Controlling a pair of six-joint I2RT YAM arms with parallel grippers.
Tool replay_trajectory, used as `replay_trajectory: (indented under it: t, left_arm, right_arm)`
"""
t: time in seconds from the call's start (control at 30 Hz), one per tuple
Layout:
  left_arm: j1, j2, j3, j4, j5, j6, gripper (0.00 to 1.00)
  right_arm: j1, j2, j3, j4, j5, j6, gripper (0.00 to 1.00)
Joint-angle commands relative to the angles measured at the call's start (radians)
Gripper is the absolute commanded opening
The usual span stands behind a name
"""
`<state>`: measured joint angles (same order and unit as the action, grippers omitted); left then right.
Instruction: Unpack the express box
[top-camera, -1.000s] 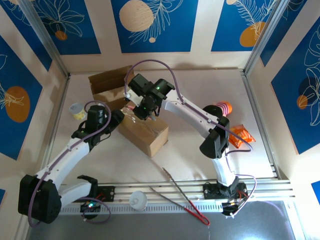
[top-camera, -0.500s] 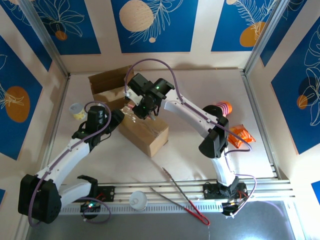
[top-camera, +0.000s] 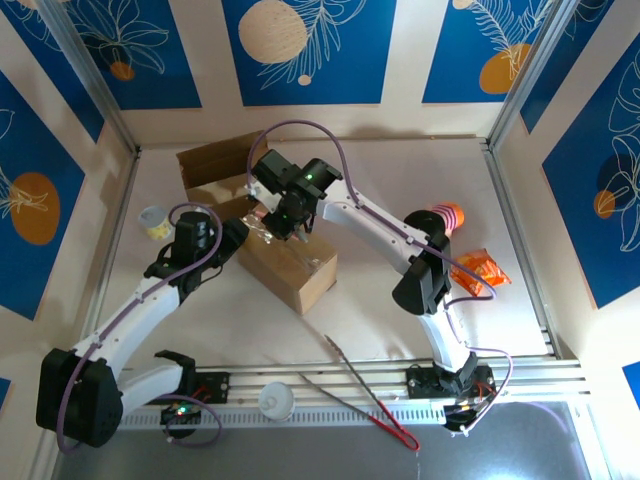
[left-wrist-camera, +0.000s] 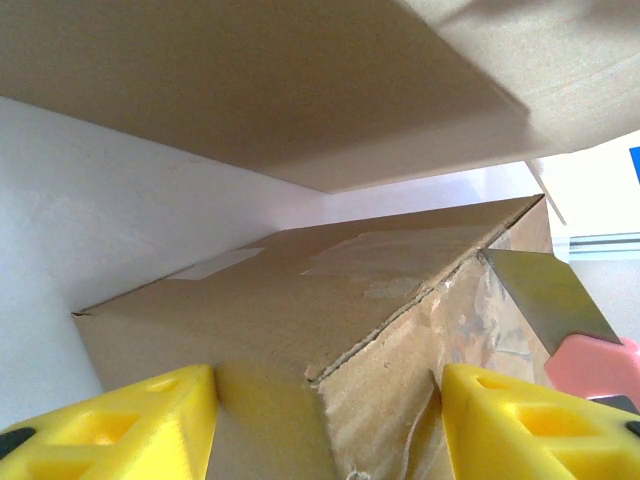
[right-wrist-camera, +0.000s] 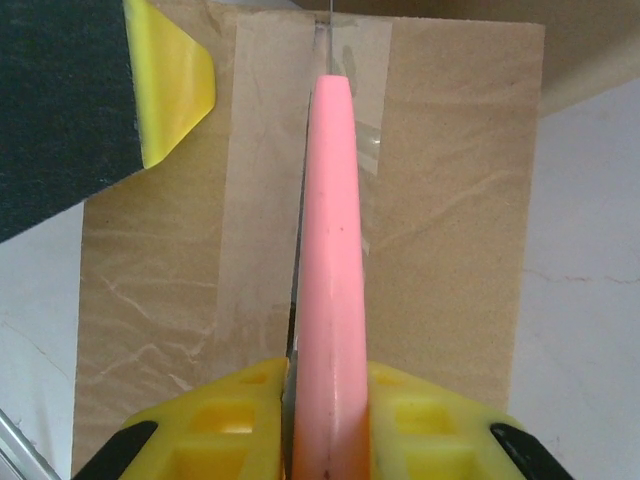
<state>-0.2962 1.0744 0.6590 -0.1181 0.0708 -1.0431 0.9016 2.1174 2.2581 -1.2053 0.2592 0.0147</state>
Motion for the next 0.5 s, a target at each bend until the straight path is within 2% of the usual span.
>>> replay_trajectory:
  t: [0.0,0.47]
  left_arm:
    - [0.009,0.005,-0.031,-0.045,0.012,-0.011,0.59]
    - [0.008,0.002,-0.049,-0.074,-0.004,-0.029,0.59]
  right_arm:
    - [0.01,0.019,0.04,-0.029,0.003,0.024,0.0]
    - [0.031,0.024,0.03,-0.068,0.033,0.062,0.0]
